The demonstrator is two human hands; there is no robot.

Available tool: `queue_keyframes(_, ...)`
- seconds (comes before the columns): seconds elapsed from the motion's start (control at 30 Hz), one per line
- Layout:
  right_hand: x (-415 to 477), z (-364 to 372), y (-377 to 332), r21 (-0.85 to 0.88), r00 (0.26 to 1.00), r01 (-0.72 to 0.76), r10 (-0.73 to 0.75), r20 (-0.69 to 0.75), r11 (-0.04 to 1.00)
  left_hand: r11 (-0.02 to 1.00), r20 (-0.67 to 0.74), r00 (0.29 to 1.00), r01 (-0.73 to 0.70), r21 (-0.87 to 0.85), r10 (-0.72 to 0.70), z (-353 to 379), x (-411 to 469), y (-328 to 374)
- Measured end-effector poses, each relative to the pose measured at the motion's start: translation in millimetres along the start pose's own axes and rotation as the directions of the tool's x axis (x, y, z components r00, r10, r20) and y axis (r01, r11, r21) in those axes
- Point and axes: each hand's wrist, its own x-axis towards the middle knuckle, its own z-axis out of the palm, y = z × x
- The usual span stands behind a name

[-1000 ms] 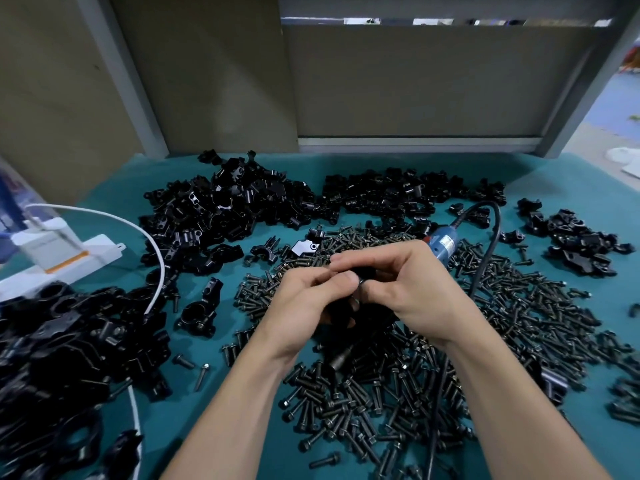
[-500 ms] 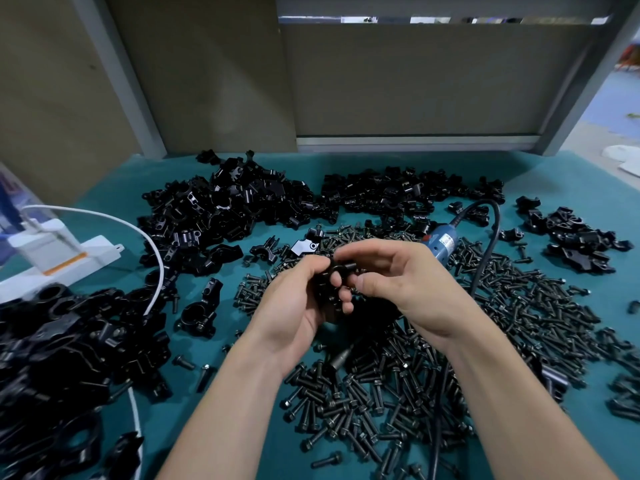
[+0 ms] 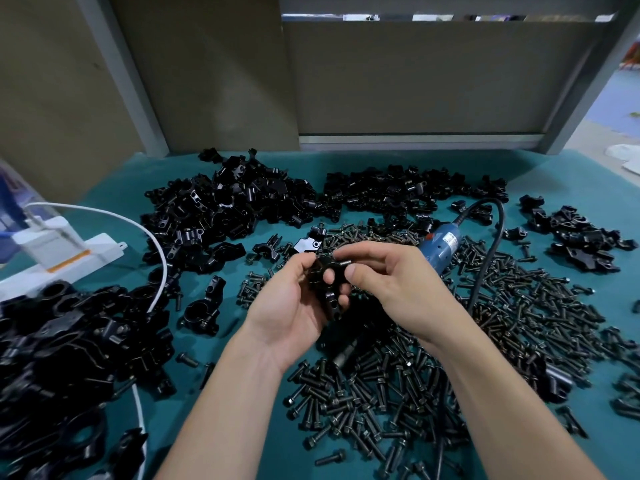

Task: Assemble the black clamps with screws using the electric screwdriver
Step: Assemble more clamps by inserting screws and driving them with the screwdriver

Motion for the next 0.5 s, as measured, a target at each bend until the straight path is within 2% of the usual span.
queue_keyframes(0.23,-1,3,0,-0.049,0.999,0.012,-0.010,0.047,0.999,0.979,-0.036,0.998,-0.035,0.202,0.044,-5,3,-3)
queue_keyframes(0.33,1,2,2,-0.075,0.985,0.038,-0.050,-0.165,0.996,0.919,-0.080,0.986,-0.108,0.380,0.149,-9,4,-7)
queue_keyframes(0.43,2,5,3,-0.004,0.939,-0.008,0.006,-0.345,1.000,0.896,-0.102,0.962,-0.192,0.400,0.251,-9,6,-12)
queue_keyframes(0.5,0,12,4,-0.088,0.909,-0.025,-0.014,-0.417,0.996,0.863,-0.039,0.950,-0.262,0.431,0.308,-7,6,-12)
